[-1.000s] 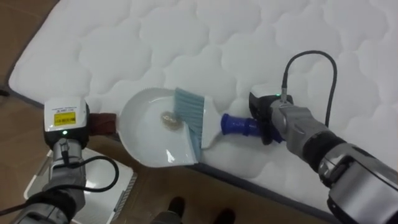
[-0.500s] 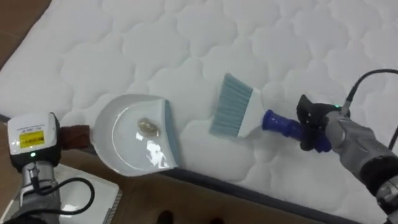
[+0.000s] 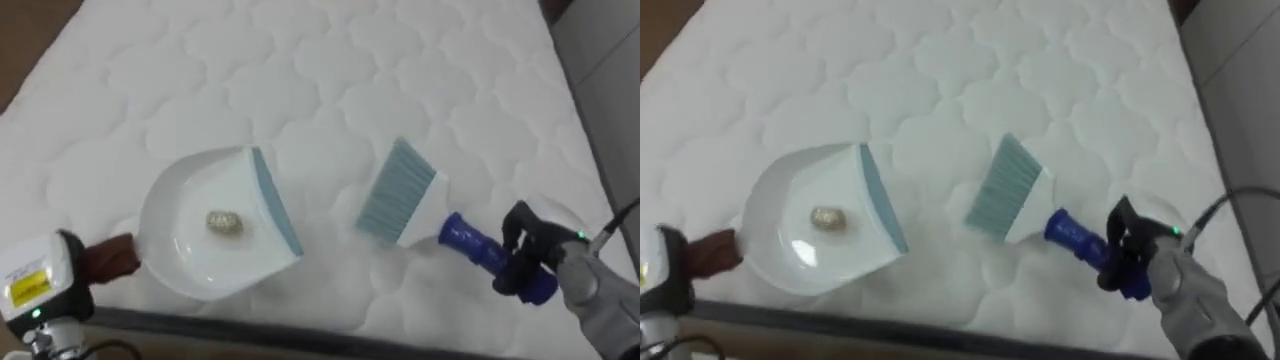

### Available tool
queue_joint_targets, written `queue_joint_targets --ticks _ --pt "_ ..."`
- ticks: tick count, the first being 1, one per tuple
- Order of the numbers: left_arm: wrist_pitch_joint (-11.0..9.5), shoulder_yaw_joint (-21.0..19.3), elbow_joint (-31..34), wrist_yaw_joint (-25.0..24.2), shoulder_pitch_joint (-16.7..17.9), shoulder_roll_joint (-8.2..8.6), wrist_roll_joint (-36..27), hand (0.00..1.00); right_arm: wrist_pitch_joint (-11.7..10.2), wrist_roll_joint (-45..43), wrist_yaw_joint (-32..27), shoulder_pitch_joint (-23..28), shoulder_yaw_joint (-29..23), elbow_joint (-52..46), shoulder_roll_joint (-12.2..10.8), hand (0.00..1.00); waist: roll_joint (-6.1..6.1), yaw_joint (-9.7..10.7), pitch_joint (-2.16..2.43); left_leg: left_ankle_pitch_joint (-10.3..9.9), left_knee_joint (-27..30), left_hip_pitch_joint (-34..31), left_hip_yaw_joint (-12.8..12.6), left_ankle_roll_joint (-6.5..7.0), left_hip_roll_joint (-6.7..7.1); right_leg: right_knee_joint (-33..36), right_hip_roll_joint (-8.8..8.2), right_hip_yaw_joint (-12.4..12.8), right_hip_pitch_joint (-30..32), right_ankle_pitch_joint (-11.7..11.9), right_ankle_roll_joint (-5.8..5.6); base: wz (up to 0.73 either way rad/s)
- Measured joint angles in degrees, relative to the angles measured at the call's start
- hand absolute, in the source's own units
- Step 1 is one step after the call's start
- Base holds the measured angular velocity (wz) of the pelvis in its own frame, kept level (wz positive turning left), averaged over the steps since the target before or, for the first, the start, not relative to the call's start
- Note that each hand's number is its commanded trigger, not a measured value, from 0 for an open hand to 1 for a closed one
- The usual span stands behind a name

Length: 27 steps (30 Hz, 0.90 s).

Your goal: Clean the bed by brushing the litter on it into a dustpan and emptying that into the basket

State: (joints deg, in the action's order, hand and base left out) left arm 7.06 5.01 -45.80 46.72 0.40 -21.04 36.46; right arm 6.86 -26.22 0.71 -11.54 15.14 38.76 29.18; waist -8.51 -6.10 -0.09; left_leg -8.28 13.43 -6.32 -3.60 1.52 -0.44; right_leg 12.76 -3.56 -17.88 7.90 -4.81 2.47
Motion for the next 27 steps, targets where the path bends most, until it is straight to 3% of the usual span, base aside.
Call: queue_joint_targets --ticks 1,2,6,11,16,18,20,23,27 --pt "-0.04 -0.47 0.33 -0.32 0.22 0.34 -0.32 1.0 0.0 0.72 0.02 0.39 -0.67 -0.14 0.0 0.29 0.08 0.08 0.04 -0.03 -0.06 0.2 0.0 -0.01 -0.01 -0.06 0.03 0.0 -0.18 0.0 0.0 0.0" --pt "-0.03 -0.95 1.37 -1.05 0.6 0.6 -1.02 1.0 0.03 2.2 0.0 1.34 -2.3 -0.58 -0.01 0.0 0.24 0.06 -0.01 -0.04 -0.3 0.73 0.03 -0.03 -0.04 -0.13 0.07 0.0 -0.56 -0.03 -0.01 0.0" --pt "-0.33 -3.1 6.3 -1.47 1.96 2.08 -5.54 1.0 0.06 9.37 -0.33 1.95 -4.18 -1.24 -0.03 0.0 0.69 0.74 -0.1 -0.19 -0.94 2.63 0.03 -0.08 -0.04 -0.27 0.08 0.01 -2.24 -0.35 -0.14 0.0" --pt "-1.64 -3.22 8.93 -2.49 2.38 2.62 -8.63 1.0 -0.52 17.96 -1.79 1.95 -5.95 -1.65 -0.81 0.0 1.4 0.83 -0.39 -0.52 -1.79 5.0 -0.84 -0.18 -0.32 -1.09 0.56 0.69 -4.33 -0.45 -0.3 -0.06" --pt "-2.43 -3.27 13.22 -4.83 3.21 3.49 -11.34 1.0 -0.73 21.49 -4.4 1.97 -7.48 -2.71 -5.05 0.0 2.41 0.33 -0.35 -1.13 -1.64 5.86 -0.98 -0.62 -0.83 -1.19 1.13 0.93 -5.14 -0.74 0.0 -0.07" --pt "-2.76 -3.08 13.39 -5.47 3.55 5.21 -11.83 1.0 -0.84 25.84 -6.47 2.13 -7.48 -2.78 -6.16 0.0 3.74 -0.68 -0.29 -1.73 -1.24 6.61 -1.04 -0.83 -1.11 -1.2 1.31 0.68 -5.97 -1.1 0.1 0.0" --pt "-2.78 -3.14 13.82 -6.64 4.45 5.85 -12.46 1.0 -1.04 28.58 -7.77 2.14 -7.49 -3.72 -7.5 0.0 4.56 -0.98 -0.14 -1.89 -1.29 7.01 -0.84 -1.07 -1.27 -1.22 1.52 0.57 -6.6 -1.55 0.18 0.08" --pt "-2.84 -3.07 16.12 -7.56 6.28 6.41 -14.45 1.0 -1.45 32.56 -8.93 2.31 -7.41 -6.82 -9.5 0.0 5.2 -1.16 0.0 -2.27 -0.68 6.75 0.27 -1.67 -1.56 -1.15 1.78 -0.47 -7.25 -2.36 0.47 0.19" --pt "-3.06 -3.0 19.24 -8.77 6.32 7.18 -16.24 1.0 -3.9 37.08 -12.73 2.45 -7.41 -8.39 -11.05 0.0 5.48 -1.16 -0.07 -3.26 3.34 4.48 1.95 -2.38 -1.86 -0.78 1.79 -4.55 -8.58 -3.75 0.98 0.48"
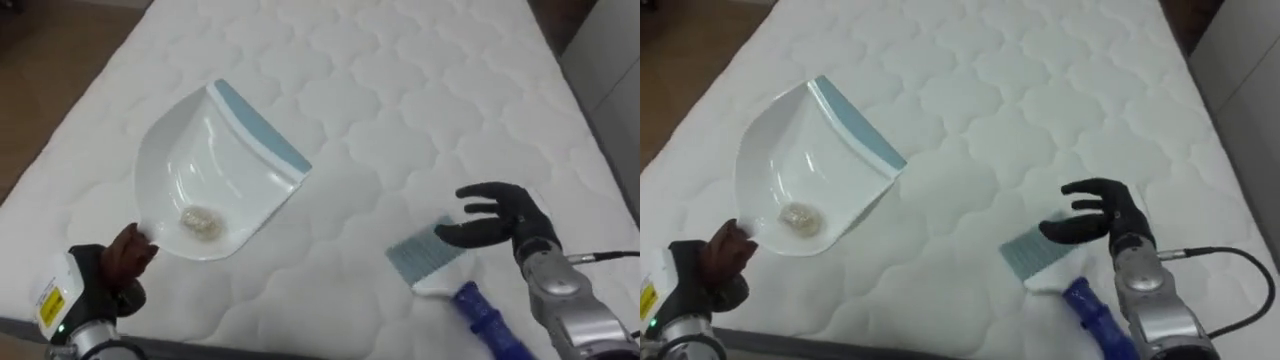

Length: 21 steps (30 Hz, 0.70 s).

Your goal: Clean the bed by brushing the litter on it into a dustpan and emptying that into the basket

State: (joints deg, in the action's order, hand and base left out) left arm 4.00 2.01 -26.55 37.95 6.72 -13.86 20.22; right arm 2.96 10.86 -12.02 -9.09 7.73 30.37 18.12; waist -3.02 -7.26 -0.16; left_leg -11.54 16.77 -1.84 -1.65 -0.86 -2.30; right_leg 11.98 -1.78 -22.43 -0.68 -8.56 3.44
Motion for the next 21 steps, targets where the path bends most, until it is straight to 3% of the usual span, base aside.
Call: queue_joint_targets --ticks 2,5,6,8,11,12,17,21 --pt "-0.96 0.07 0.05 -0.1 -0.04 0.41 -0.21 1.0 -1.07 1.75 -1.16 0.49 -0.01 0.0 -0.28 0.0 0.36 0.69 -0.19 -0.04 2.04 -1.17 -1.38 0.01 -0.24 0.38 -0.48 -2.78 -1.18 -0.99 -0.03 0.86" --pt "-1.66 0.57 0.04 -1.08 -0.14 1.39 -0.64 1.0 -2.12 2.58 -3.72 1.54 -0.14 -0.17 -0.48 0.0 1.81 2.84 -0.22 -0.65 4.47 -3.43 -13.85 1.41 -3.51 1.2 -1.34 -8.81 -2.29 -3.19 -0.36 0.99" --pt "-1.7 0.58 0.04 -1.3 -0.14 1.61 -0.69 1.0 -2.12 2.63 -3.81 1.6 -0.14 -0.28 -0.54 0.0 2.01 3.11 -0.15 -0.65 4.92 -3.87 -14.55 1.43 -3.86 1.45 -1.52 -9.96 -2.31 -3.45 -0.31 0.81" --pt "-2.03 0.89 0.04 -1.74 -0.14 2.06 -1.82 1.0 -2.36 3.4 -3.85 1.63 -0.14 -1.48 -0.73 0.0 2.45 3.93 -0.13 0.02 5.15 -5.08 -15.51 1.57 -4.04 2.79 -2.65 -13.93 -2.35 -4.58 -0.3 0.78" --pt "-2.74 0.93 0.04 -2.32 -0.13 2.21 -2.74 1.0 -3.18 6.28 -3.99 1.75 -0.12 -2.59 -0.73 0.0 2.74 3.79 -0.05 0.45 4.78 -5.3 -15.5 1.42 -3.76 2.56 -2.78 -16.26 -3.39 -4.99 -0.65 0.52" --pt "-3.23 0.86 0.09 -2.38 -0.14 2.2 -3.46 1.0 -3.18 6.96 -4.09 1.87 -0.13 -3.64 -0.73 0.0 2.76 3.74 -0.03 0.72 4.22 -5.33 -15.21 1.41 -3.02 2.46 -2.93 -17.02 -3.58 -5.12 -0.86 0.37" --pt "-4.7 0.81 0.28 -3.82 -0.16 2.26 -5.03 1.0 -4.52 9.32 -4.32 2.41 -0.23 -7.75 -0.73 0.0 2.72 3.66 0.06 1.53 2.1 -5.25 -12.59 1.51 -0.98 2.23 -3.88 -19.41 -4.37 -5.4 -1.9 0.33" --pt "-5.53 0.84 1.35 -5.03 -0.96 2.53 -4.74 1.0 -4.91 9.61 -5.05 3.35 -0.3 -9.3 -1.13 0.0 2.71 4.0 0.09 1.71 1.48 -4.76 -11.58 2.06 -0.01 6.46 -5.54 -19.43 -4.89 -5.78 -2.52 0.56"
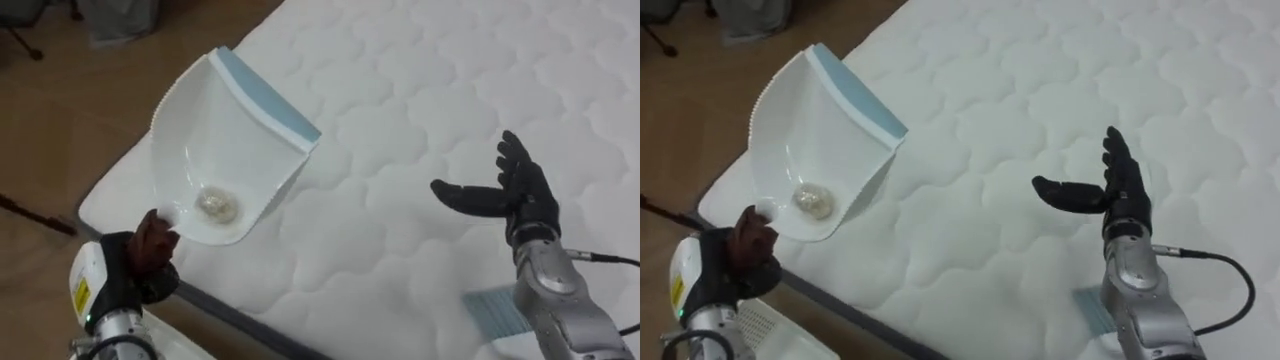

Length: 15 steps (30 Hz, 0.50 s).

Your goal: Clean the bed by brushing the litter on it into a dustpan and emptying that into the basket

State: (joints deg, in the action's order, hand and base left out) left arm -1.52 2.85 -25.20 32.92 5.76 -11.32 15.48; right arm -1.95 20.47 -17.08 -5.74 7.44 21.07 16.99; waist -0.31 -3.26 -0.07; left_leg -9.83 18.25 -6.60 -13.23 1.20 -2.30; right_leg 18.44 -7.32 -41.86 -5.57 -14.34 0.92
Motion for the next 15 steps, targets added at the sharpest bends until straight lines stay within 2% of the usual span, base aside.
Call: queue_joint_targets --ticks 1,2,3,4,5,6,7,8,9,11,12,13,14,15 --pt "-0.72 0.02 0.46 -0.21 -0.49 0.09 0.16 1.0 0.0 -0.02 -0.48 0.81 -0.05 -0.75 -0.07 0.0 -0.11 -0.01 -0.01 0.26 -0.7 0.54 0.25 0.54 0.35 2.23 -0.58 1.89 0.05 -0.04 -0.07 0.97" --pt "-1.66 0.05 0.52 -0.32 -0.71 0.2 0.2 1.0 -0.02 -0.16 -0.86 1.98 -0.17 -1.96 -0.07 0.0 -0.18 0.02 -0.02 0.56 -1.32 1.44 2.42 1.03 1.14 4.91 -0.83 5.45 0.23 -0.14 -0.26 0.98" --pt "-1.83 0.11 0.62 -0.41 -0.72 0.37 0.2 1.0 -0.15 -0.24 -1.0 2.71 -0.27 -2.56 -0.09 0.0 -0.2 0.04 0.12 0.67 -1.45 1.95 4.07 1.18 1.34 6.61 -1.05 7.57 0.78 -0.25 -0.49 1.08" --pt "-1.96 0.19 0.9 -0.71 -0.73 0.61 0.21 1.0 -0.76 -0.23 -1.18 4.16 -0.6 -3.59 -0.39 0.0 -0.21 0.41 0.09 0.79 -1.39 2.13 8.15 1.37 2.37 6.94 -0.15 13.98 2.17 -1.55 -1.45 1.08" --pt "-2.22 0.07 0.92 -1.08 -0.7 0.75 -0.06 1.0 -1.31 -0.63 -1.09 4.74 -1.43 -3.99 -1.28 0.0 -0.39 0.9 0.2 1.09 -1.32 1.55 12.22 1.27 3.19 2.87 2.46 21.02 3.56 -2.5 -0.89 1.33" --pt "-2.22 0.11 0.88 -1.67 -0.73 0.71 -1.11 1.0 -1.33 -0.68 -1.54 4.65 -1.97 -4.61 -1.75 0.0 -0.36 1.41 0.14 1.62 -0.83 0.22 15.02 1.11 3.94 -2.21 4.02 26.25 5.03 -1.49 -0.7 1.05" --pt "-2.22 0.27 0.84 -2.14 -0.81 0.74 -1.78 1.0 -1.48 -0.58 -1.97 4.58 -2.0 -5.06 -1.59 0.0 -0.42 1.47 0.1 1.83 -0.61 -0.42 16.38 1.02 4.51 -3.77 4.53 27.84 5.5 1.67 -0.81 1.08" --pt "-2.18 1.21 0.44 -2.64 -0.72 1.15 -3.68 1.0 -2.26 -0.44 -3.14 4.67 -2.02 -5.17 -1.15 0.0 0.01 1.76 -0.06 2.67 -0.78 -1.14 18.56 0.89 5.47 -4.85 4.67 26.44 4.26 3.46 0.49 1.04" --pt "-2.21 2.14 0.45 -2.91 -0.53 1.24 -4.67 1.0 -2.43 -0.45 -4.41 5.14 -2.15 -5.17 -1.07 0.0 0.0 2.14 -0.15 3.38 -1.72 -1.29 19.29 1.09 6.2 -5.57 4.35 23.2 3.1 3.62 0.48 1.07" --pt "-2.36 2.19 0.56 -3.3 -0.64 1.09 -4.8 1.0 -2.49 -0.13 -5.42 5.93 -2.53 -5.21 -1.08 0.0 -0.57 2.09 -0.26 4.03 -1.59 -1.91 18.93 1.2 6.0 -6.48 3.91 21.05 2.26 3.34 0.0 0.78" --pt "-2.36 2.09 0.57 -3.29 -0.67 1.02 -4.8 1.0 -2.49 0.05 -5.48 6.05 -2.54 -5.23 -1.08 0.0 -0.76 1.63 -0.33 4.06 -1.63 -1.95 19.22 1.17 6.0 -6.78 3.92 20.88 2.24 3.01 -0.37 0.54" --pt "-2.36 1.76 0.58 -3.29 -0.63 1.02 -4.8 1.0 -2.49 0.01 -5.43 6.19 -2.54 -5.23 -1.18 0.0 -1.07 1.08 -0.35 3.99 -1.58 -2.09 20.03 0.78 6.32 -6.74 3.79 20.21 2.24 2.72 -0.88 0.42" --pt "-2.34 1.6 0.79 -3.38 -0.53 0.95 -4.79 1.0 -2.49 0.01 -5.13 6.27 -2.56 -5.29 -1.17 0.0 -1.36 0.7 -0.25 4.23 -1.52 -2.43 21.4 0.73 6.93 -6.7 3.77 19.75 2.23 2.8 -1.08 0.43" --pt "-2.34 1.6 1.03 -3.43 -0.5 0.9 -4.79 1.0 -2.49 0.02 -5.07 6.37 -2.6 -5.42 -1.17 0.0 -1.51 0.66 -0.15 4.39 -1.45 -2.67 21.61 0.82 7.18 -6.73 3.84 19.77 2.28 2.79 -1.1 0.48"
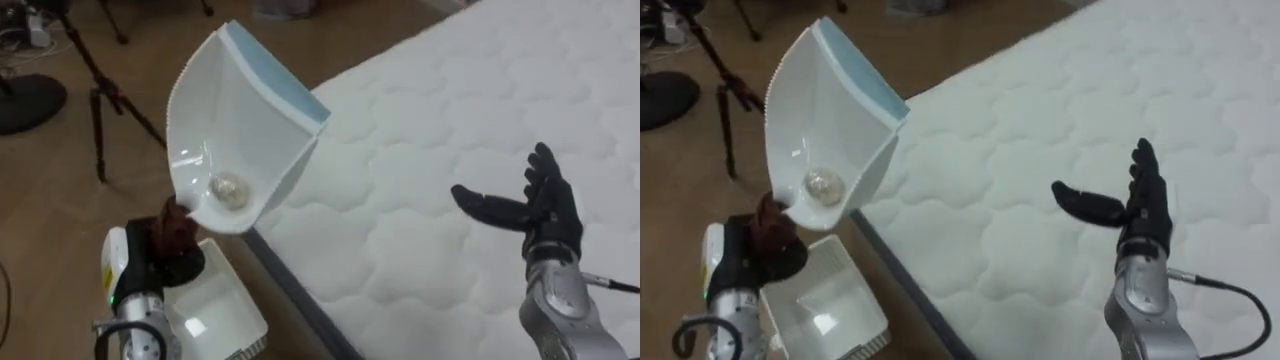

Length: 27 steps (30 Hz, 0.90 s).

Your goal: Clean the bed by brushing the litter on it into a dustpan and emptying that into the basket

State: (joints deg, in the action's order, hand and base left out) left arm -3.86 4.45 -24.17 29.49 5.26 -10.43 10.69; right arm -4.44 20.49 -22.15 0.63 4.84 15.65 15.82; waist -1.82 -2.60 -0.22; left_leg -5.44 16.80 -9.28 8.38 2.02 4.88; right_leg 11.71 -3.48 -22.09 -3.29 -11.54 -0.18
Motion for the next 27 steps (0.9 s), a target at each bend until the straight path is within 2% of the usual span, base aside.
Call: queue_joint_targets --ticks 3,6,7,8,9,10,12,13,15,17,19,22,23,25,27 --pt "0.0 -0.16 1.4 -0.01 0.02 -0.06 0.0 1.0 0.0 0.03 1.27 0.08 -0.05 -0.33 -0.01 0.0 -0.16 -1.14 0.03 0.45 0.31 -0.32 1.96 0.5 1.41 -0.06 0.21 0.2 -0.25 -0.12 -0.36 0.4" --pt "0.0 -0.4 3.28 0.05 0.33 -0.1 0.09 1.0 0.01 -0.19 1.73 0.45 0.06 -0.34 -0.02 0.0 -0.16 -2.7 0.06 0.37 0.48 -0.32 3.07 1.15 2.17 0.03 0.07 0.09 -0.94 -0.22 -0.49 0.22" --pt "0.0 -0.48 3.66 0.06 0.46 -0.13 0.1 1.0 0.01 -0.24 1.73 0.59 0.07 -0.45 -0.02 0.0 -0.17 -2.65 0.07 0.44 0.6 -0.44 3.32 1.33 2.45 -0.07 0.08 -0.09 -1.1 -0.2 -0.45 0.37" --pt "-0.01 -0.78 4.19 0.08 0.65 -0.15 0.17 1.0 0.01 -0.28 1.65 0.99 0.04 -0.78 -0.01 0.0 -0.17 -2.48 0.07 0.5 0.92 -0.72 4.05 1.68 2.94 -0.09 -0.13 -1.11 -1.44 -0.28 -0.33 0.51" --pt "-0.01 -1.14 4.19 0.2 0.64 -0.13 0.05 1.0 0.01 -0.27 1.56 1.2 0.04 -0.77 0.01 0.0 -0.12 -2.31 0.07 0.53 1.52 -1.3 3.65 1.97 3.15 -0.12 -0.37 -2.48 -1.94 -0.59 -0.52 0.59" --pt "0.0 -1.28 4.19 0.28 0.63 -0.13 0.03 1.0 0.01 -0.26 1.51 1.21 0.02 -0.76 0.03 0.0 0.01 -1.91 0.03 0.41 2.09 -1.78 2.29 2.43 2.87 -0.13 -0.43 -3.58 -2.32 -0.8 -0.63 0.82" --pt "0.0 -1.24 4.13 0.33 0.63 -0.01 -0.02 1.0 0.01 -0.18 1.28 1.79 0.01 -0.57 0.06 0.0 0.27 -0.05 -0.01 -1.07 4.38 -3.38 -6.55 4.16 0.63 0.1 -0.78 -7.4 -3.83 -2.23 -1.16 0.88" --pt "-0.01 -1.24 3.98 0.32 0.64 0.11 -0.13 1.0 0.01 -0.17 1.39 1.92 0.02 -0.39 0.05 0.0 0.28 0.01 -0.03 -1.39 4.84 -3.4 -7.1 4.31 0.47 0.17 -0.8 -7.76 -3.96 -2.5 -1.34 0.44" --pt "0.11 -1.25 3.78 0.15 0.78 0.29 -1.33 1.0 0.01 -0.23 2.25 2.22 0.05 -0.15 0.08 0.0 0.51 -0.79 -0.21 -1.59 4.66 -3.44 -5.6 4.42 1.4 0.12 -0.54 -7.59 -3.62 -2.63 -1.54 0.29" --pt "0.13 -1.27 3.78 0.13 0.76 0.33 -1.66 1.0 0.08 -0.27 2.43 2.85 0.05 0.7 0.08 0.0 0.52 -0.79 -0.24 -1.36 4.18 -3.59 -3.39 4.86 2.87 1.03 -0.68 -5.08 -2.93 -2.96 -1.72 0.53" --pt "0.13 -1.38 3.77 0.12 0.78 0.32 -1.64 1.0 0.32 -0.26 2.44 2.86 0.13 2.13 0.08 0.0 0.54 -1.46 -0.24 -1.23 3.89 -3.56 -2.77 5.07 3.15 2.18 -0.77 -3.33 -2.42 -2.97 -1.71 0.28" --pt "0.12 -1.29 3.0 -0.09 0.81 0.34 -1.56 1.0 0.39 -0.28 2.26 3.17 0.2 2.27 0.08 0.0 0.52 -2.25 -0.27 -1.03 4.32 -3.76 -1.89 5.44 3.94 3.77 -1.35 -3.31 -2.73 -3.13 -1.99 0.27" --pt "0.11 -1.24 2.39 -0.41 0.8 0.34 -1.63 1.0 0.39 -0.13 2.26 3.16 0.33 2.28 0.06 0.0 0.59 -2.34 -0.33 -1.49 5.28 -4.17 -2.32 5.83 3.95 5.83 -1.76 -3.37 -2.24 -3.59 -2.58 0.12" --pt "0.11 -1.23 1.53 -0.53 0.81 0.3 -1.65 1.0 0.39 0.72 2.3 2.84 0.66 2.37 0.07 0.0 0.51 -2.74 -0.57 -3.18 7.69 -5.04 -2.31 6.02 4.07 10.26 -2.77 -3.17 -0.76 -5.04 -2.75 0.03" --pt "0.12 -0.6 -0.4 -1.38 0.7 0.18 -1.57 1.0 0.4 0.92 2.35 2.66 0.66 3.73 0.04 0.0 0.48 -2.71 -0.85 -4.38 9.61 -5.05 -0.62 7.26 5.31 20.25 -5.2 -1.84 3.63 -5.87 -2.59 0.16"
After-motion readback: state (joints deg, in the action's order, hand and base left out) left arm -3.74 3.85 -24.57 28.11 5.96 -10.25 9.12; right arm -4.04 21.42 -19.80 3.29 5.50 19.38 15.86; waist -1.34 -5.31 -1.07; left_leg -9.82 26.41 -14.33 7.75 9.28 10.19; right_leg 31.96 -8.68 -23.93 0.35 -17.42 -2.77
